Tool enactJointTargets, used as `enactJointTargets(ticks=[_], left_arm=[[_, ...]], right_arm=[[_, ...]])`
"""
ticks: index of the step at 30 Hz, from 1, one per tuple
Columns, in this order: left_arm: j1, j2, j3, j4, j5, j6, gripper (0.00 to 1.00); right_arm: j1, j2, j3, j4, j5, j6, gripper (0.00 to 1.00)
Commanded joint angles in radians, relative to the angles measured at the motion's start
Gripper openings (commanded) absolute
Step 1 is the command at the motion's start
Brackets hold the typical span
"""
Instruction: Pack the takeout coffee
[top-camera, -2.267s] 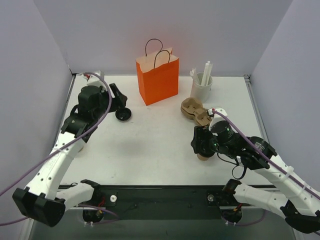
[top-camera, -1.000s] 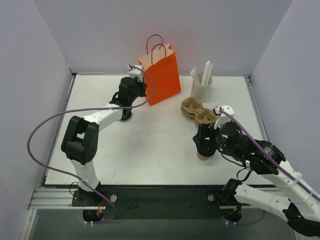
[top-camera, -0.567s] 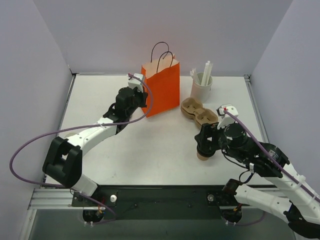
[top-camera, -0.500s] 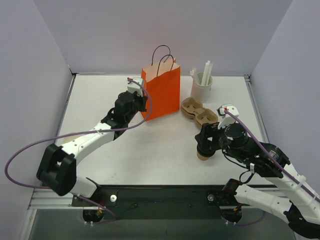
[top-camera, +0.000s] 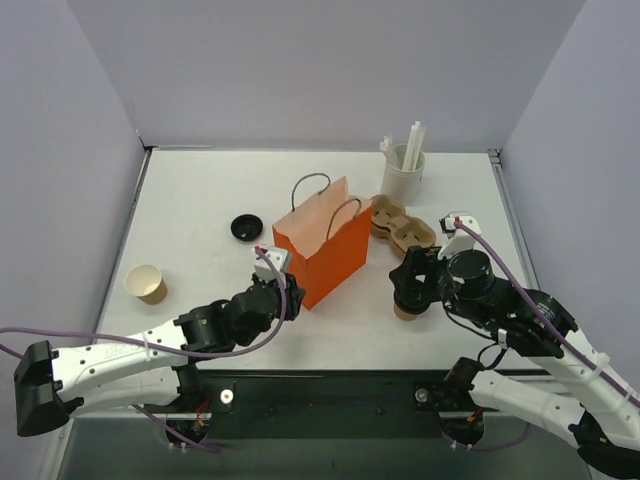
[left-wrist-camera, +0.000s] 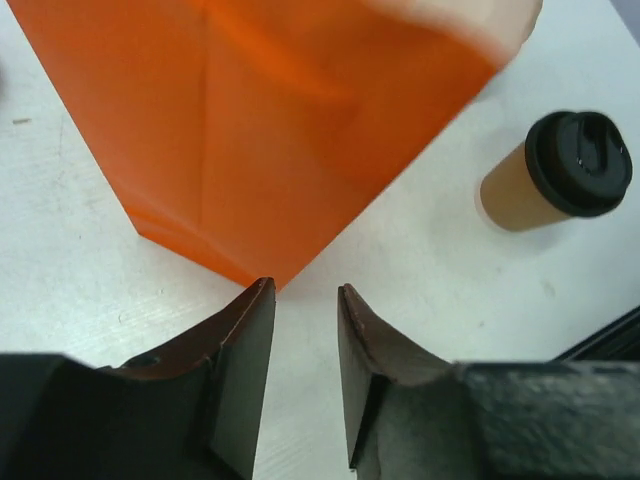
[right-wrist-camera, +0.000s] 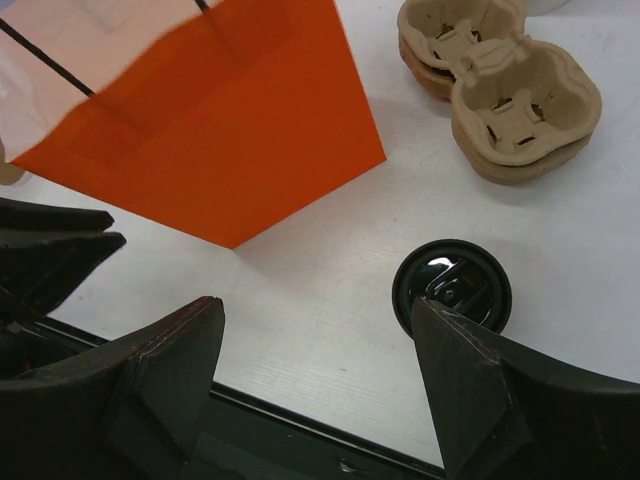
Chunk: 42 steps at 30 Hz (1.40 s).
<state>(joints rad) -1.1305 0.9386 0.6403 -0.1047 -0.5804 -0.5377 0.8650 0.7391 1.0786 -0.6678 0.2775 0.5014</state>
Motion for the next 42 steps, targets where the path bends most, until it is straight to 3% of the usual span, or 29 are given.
enactJointTargets(ticks=[1, 6, 11, 13, 14, 15, 19, 20, 24, 30, 39, 42], left_arm=[[-0.037, -0.069, 0.072, -0.127, -0.003, -0.049, 0.46], [-0.035, -0.101, 0.289, -0.330, -0.016, 0.038, 0.59], [0.006, -0.098, 0.451, -0.346, -0.042, 0.180, 0.72], [0.086, -0.074, 0.504, -0.337, -0.013, 0.272, 0.74], [0.125, -0.034, 0.560, -0.336, 0.026, 0.309, 0.74], [0.232, -0.011, 0.596, -0.331, 0.156, 0.370, 0.74], [0.461, 0.153, 0.768, -0.349, 0.509, 0.442, 0.71], [0.480, 0.179, 0.800, -0.348, 0.551, 0.455, 0.71], [0.492, 0.298, 0.919, -0.345, 0.666, 0.573, 0.71], [0.514, 0.419, 0.981, -0.333, 0.849, 0.686, 0.71], [0.538, 0.607, 1.150, -0.332, 1.011, 0.719, 0.70], [0.537, 0.647, 1.177, -0.381, 0.987, 0.722, 0.57]], right_arm=[[0.000, 0.019, -0.019, 0.031, -0.029, 0.095, 0.77], [0.003, -0.003, -0.057, 0.037, -0.035, 0.160, 0.76], [0.003, 0.000, -0.057, 0.039, -0.017, 0.223, 0.76], [0.003, 0.003, -0.048, 0.039, -0.026, 0.224, 0.76], [0.005, 0.003, -0.045, 0.039, -0.029, 0.224, 0.76], [0.005, 0.003, -0.045, 0.040, -0.032, 0.221, 0.76], [0.006, 0.000, -0.052, 0.040, -0.067, 0.192, 0.76], [0.006, -0.003, -0.055, 0.040, -0.072, 0.183, 0.76], [0.005, -0.029, -0.078, 0.040, -0.077, 0.160, 0.76], [0.008, -0.079, -0.103, 0.033, -0.113, 0.138, 0.76], [0.006, -0.162, -0.125, 0.004, -0.133, 0.101, 0.76], [0.008, -0.164, -0.108, -0.012, -0.132, 0.095, 0.76]])
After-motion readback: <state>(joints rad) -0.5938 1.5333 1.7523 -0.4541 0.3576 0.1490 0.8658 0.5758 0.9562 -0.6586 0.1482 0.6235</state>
